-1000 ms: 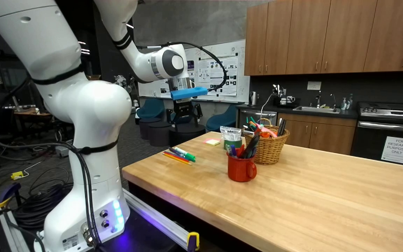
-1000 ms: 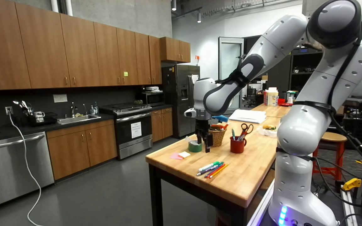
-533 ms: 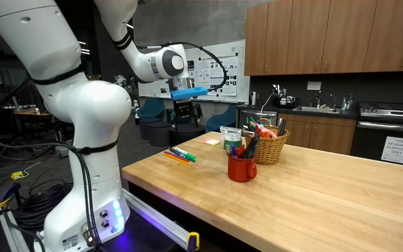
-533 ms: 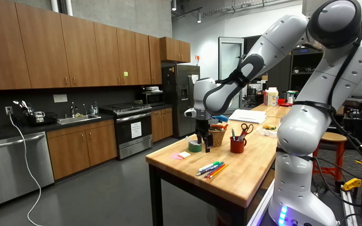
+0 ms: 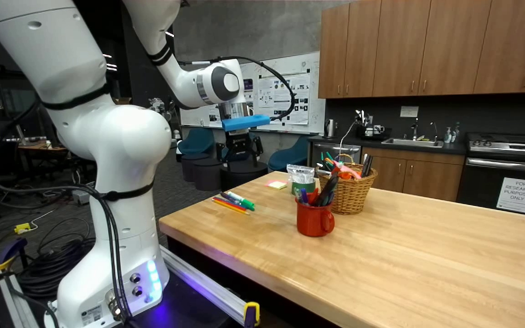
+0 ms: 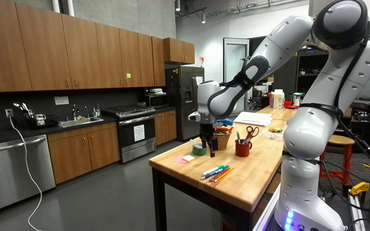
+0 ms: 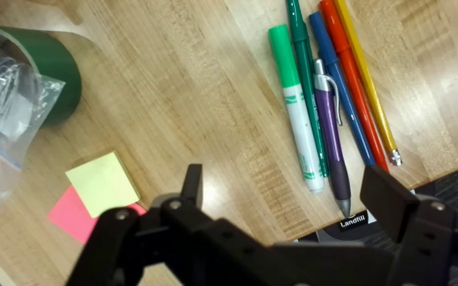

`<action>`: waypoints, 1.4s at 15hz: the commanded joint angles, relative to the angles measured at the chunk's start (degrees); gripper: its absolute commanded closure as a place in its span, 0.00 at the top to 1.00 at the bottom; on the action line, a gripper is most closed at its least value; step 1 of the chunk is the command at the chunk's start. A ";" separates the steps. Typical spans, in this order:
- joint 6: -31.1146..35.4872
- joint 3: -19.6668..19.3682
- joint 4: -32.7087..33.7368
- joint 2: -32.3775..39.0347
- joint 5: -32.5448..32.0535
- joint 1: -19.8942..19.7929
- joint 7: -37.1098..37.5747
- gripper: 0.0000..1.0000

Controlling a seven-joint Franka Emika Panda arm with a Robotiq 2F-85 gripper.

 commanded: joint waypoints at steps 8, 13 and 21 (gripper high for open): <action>4.13 -1.07 0.03 7.38 5.13 -0.05 -6.41 1.00; 9.31 -0.63 0.03 11.88 5.08 -0.97 -9.53 1.00; 13.28 -0.56 0.14 15.58 4.53 -3.86 -14.13 1.00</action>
